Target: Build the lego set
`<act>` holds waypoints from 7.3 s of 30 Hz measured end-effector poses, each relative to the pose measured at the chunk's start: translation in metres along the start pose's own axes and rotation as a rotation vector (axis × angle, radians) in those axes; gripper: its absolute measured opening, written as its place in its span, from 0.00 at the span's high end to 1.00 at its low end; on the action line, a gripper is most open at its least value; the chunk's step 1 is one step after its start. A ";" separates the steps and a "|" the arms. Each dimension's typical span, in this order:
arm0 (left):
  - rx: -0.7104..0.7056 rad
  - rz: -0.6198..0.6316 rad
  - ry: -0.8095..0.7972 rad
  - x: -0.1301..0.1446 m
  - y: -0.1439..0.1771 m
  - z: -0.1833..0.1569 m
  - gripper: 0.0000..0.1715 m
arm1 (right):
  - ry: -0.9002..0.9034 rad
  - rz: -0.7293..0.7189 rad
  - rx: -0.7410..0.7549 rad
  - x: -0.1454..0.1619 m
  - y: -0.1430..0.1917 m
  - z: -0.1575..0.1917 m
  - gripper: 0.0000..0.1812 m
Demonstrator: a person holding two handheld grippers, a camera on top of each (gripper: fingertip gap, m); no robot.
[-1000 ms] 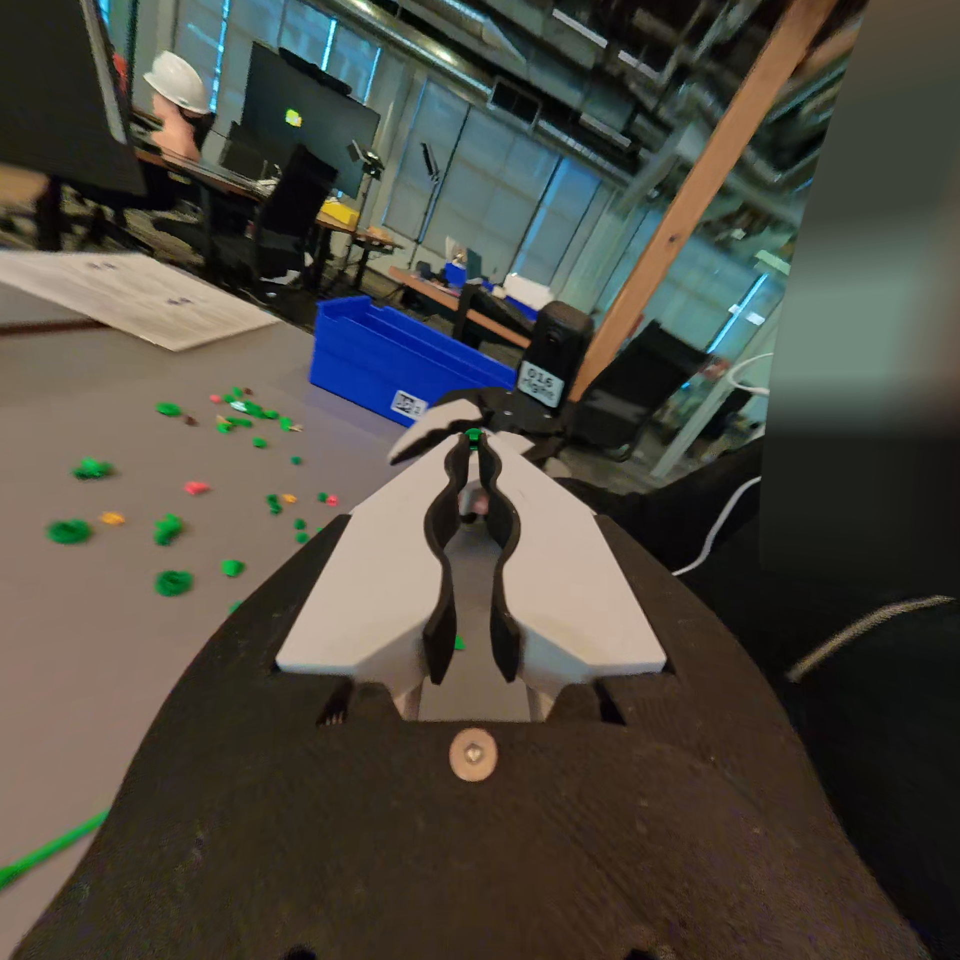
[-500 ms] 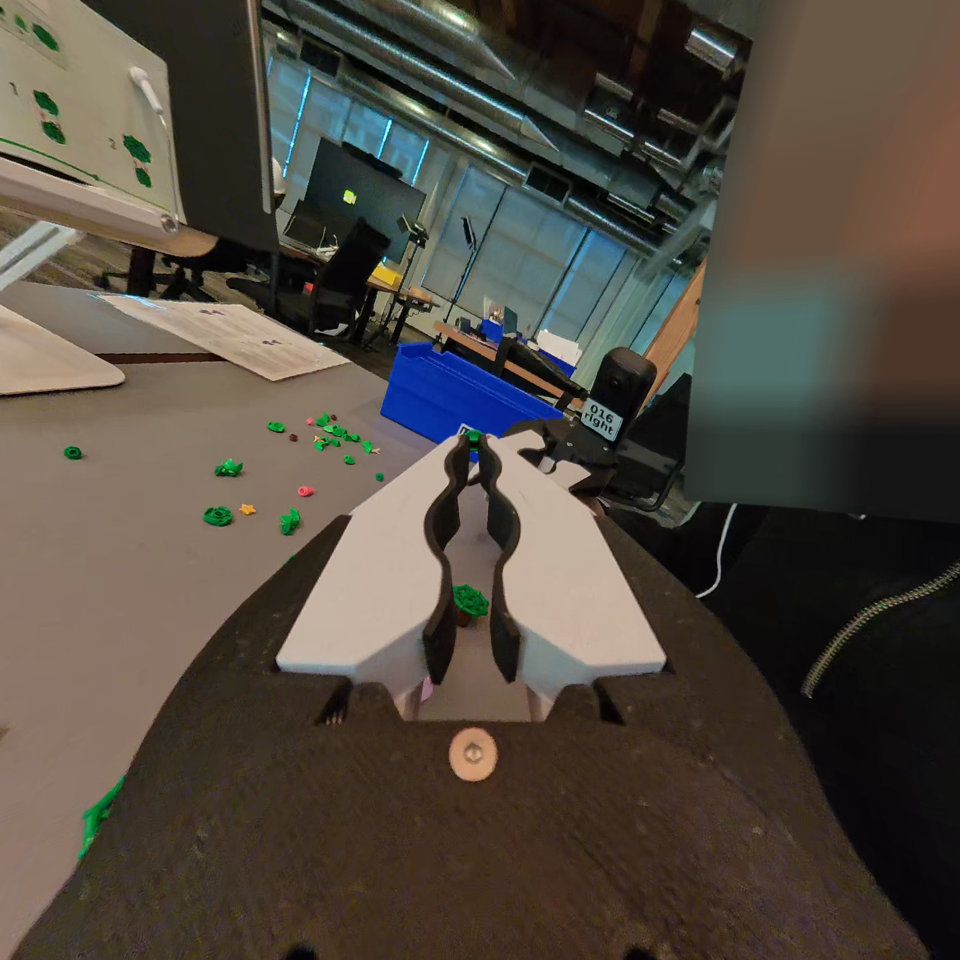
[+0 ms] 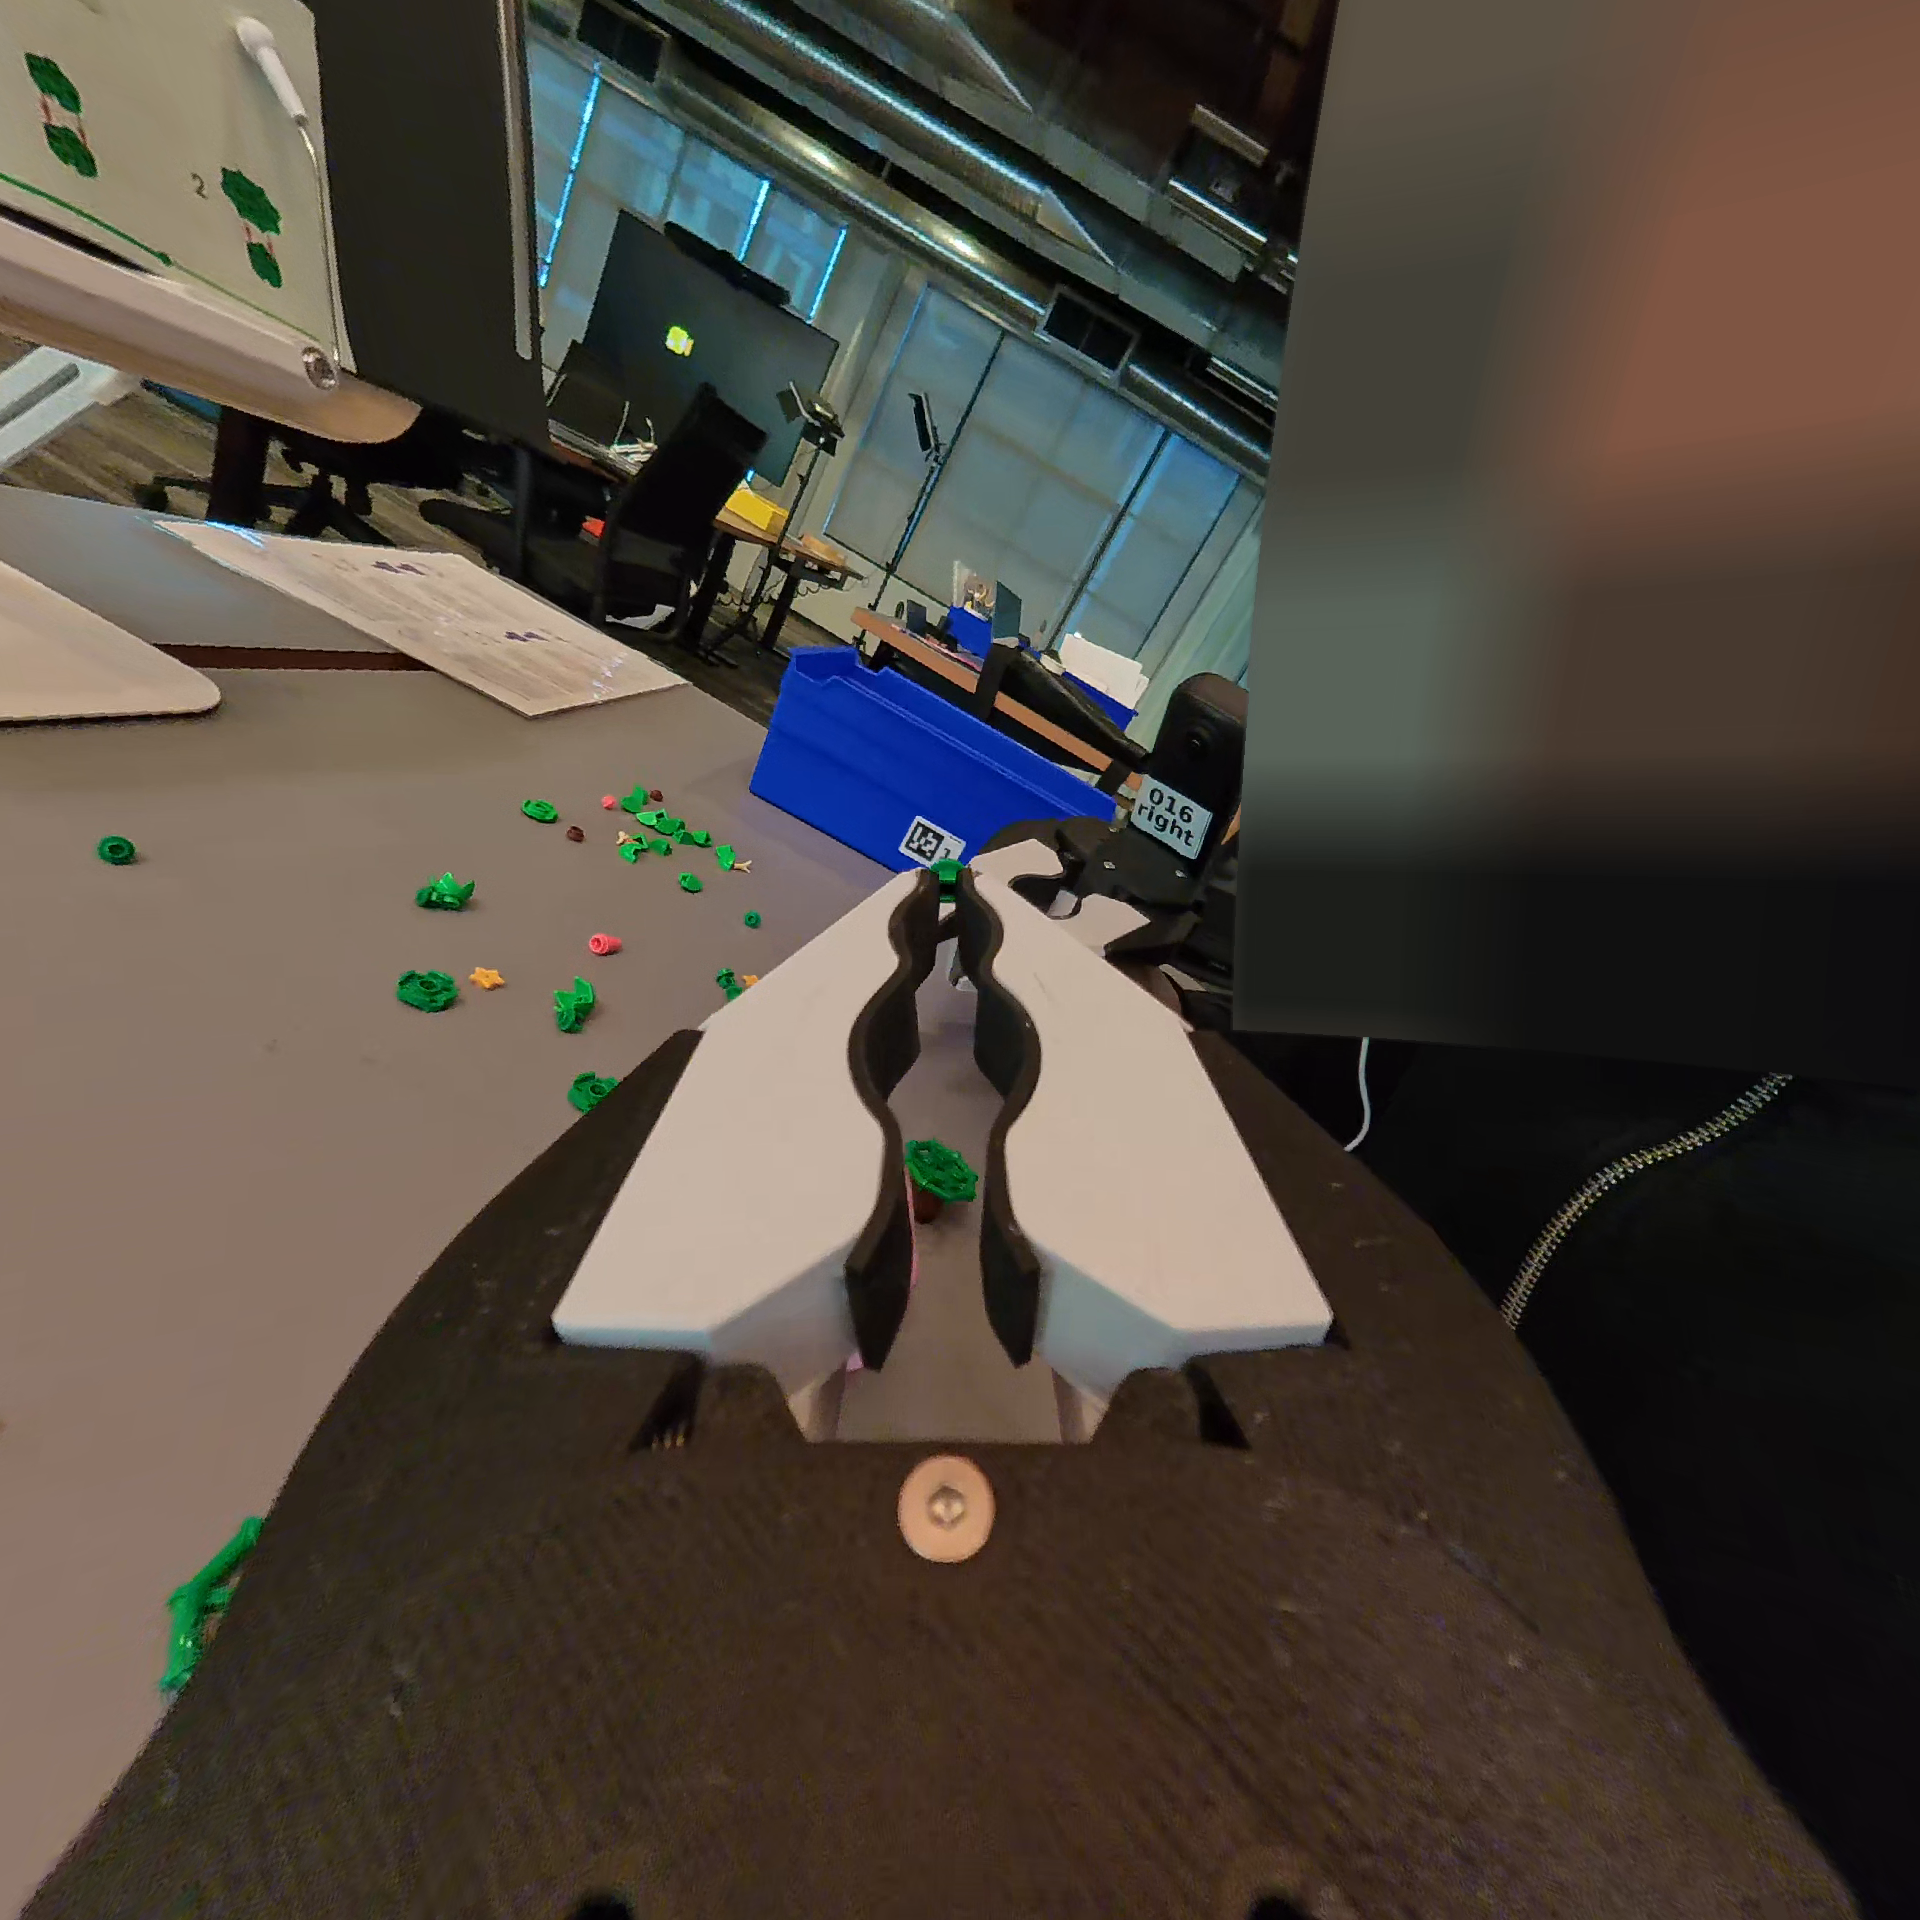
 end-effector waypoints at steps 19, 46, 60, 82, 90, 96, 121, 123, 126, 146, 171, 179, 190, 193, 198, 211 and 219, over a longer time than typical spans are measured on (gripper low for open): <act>-0.010 0.004 -0.018 -0.001 0.001 0.000 1.00 | 0.010 0.012 0.005 0.002 -0.001 -0.001 0.91; 0.044 0.101 -0.150 0.012 -0.024 -0.033 1.00 | 0.043 -0.024 0.203 -0.014 0.016 -0.002 0.87; 0.032 0.160 -0.241 0.026 -0.030 -0.046 1.00 | -0.001 0.394 0.243 0.048 0.041 0.101 0.85; 0.025 0.174 -0.258 0.028 -0.030 -0.046 1.00 | -0.017 0.456 0.293 0.054 0.033 0.075 0.89; 0.031 0.177 -0.249 0.029 -0.031 -0.046 1.00 | 0.007 0.414 0.207 0.047 0.030 0.108 0.92; 0.027 0.180 -0.254 0.029 -0.031 -0.046 1.00 | 0.015 0.486 0.168 0.054 0.021 0.115 0.91; 0.032 0.179 -0.262 0.029 -0.031 -0.048 1.00 | -0.023 0.497 0.220 0.057 0.024 0.098 0.90; 0.033 0.177 -0.261 0.029 -0.031 -0.048 1.00 | -0.017 0.496 0.217 0.056 0.022 0.098 0.90; 0.033 0.176 -0.261 0.029 -0.031 -0.048 1.00 | -0.016 0.496 0.211 0.056 0.022 0.098 0.91; 0.030 0.174 -0.258 0.028 -0.030 -0.047 1.00 | 0.069 0.476 0.087 0.057 0.025 0.086 0.92; 0.033 0.177 -0.260 0.029 -0.031 -0.048 1.00 | 0.068 0.480 0.015 0.058 0.029 0.092 0.95; 0.037 0.184 -0.261 0.030 -0.032 -0.048 1.00 | 0.064 0.470 0.007 0.056 0.030 0.097 0.95; 0.038 0.185 -0.261 0.030 -0.032 -0.048 1.00 | 0.046 0.443 -0.003 0.053 0.027 0.089 0.83; 0.036 0.182 -0.261 0.030 -0.032 -0.048 1.00 | 0.083 0.468 -0.024 0.056 0.024 0.093 0.81; 0.038 0.182 -0.261 0.030 -0.032 -0.048 1.00 | 0.101 0.471 -0.043 0.057 0.024 0.097 0.81; 0.041 0.183 -0.260 0.030 -0.033 -0.049 1.00 | 0.073 0.475 -0.072 0.057 0.030 0.110 0.86; 0.040 0.183 -0.261 0.030 -0.032 -0.049 1.00 | 0.069 0.477 -0.085 0.056 0.029 0.113 0.87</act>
Point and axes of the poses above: each gripper's, where its closed fingertips meet, y back along the fingers, x out of its underside, z = x × y across the jaws, the point moved 5 cm from there along y, back along the fingers, and after that the axes turned 13 degrees about x, right-handed, at the moved point
